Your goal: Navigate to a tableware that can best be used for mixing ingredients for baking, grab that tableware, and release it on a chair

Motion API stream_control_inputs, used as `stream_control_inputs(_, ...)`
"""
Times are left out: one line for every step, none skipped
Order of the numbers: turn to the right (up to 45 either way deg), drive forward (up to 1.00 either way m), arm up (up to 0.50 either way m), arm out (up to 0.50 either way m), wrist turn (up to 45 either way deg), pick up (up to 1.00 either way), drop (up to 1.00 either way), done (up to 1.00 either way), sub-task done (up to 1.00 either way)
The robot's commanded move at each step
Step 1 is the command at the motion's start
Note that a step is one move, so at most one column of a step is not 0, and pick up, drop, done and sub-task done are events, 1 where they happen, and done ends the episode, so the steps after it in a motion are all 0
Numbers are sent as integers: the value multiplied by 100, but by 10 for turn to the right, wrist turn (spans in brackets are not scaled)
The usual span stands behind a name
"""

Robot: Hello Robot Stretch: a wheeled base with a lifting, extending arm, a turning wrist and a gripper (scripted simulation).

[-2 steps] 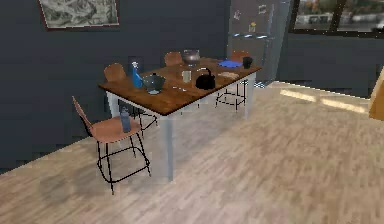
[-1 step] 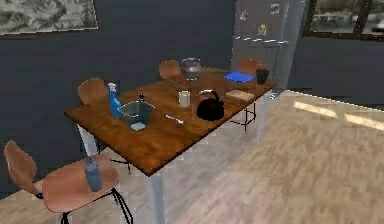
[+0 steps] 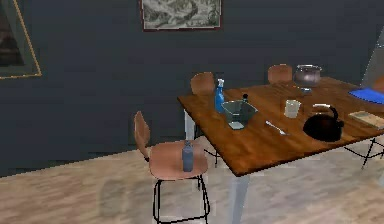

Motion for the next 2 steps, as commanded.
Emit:
stream_control_inputs(0,35,0,0,0,0,0,0,0)
stream_control_inputs(-450,0,0,0,0,0,0,0,0)
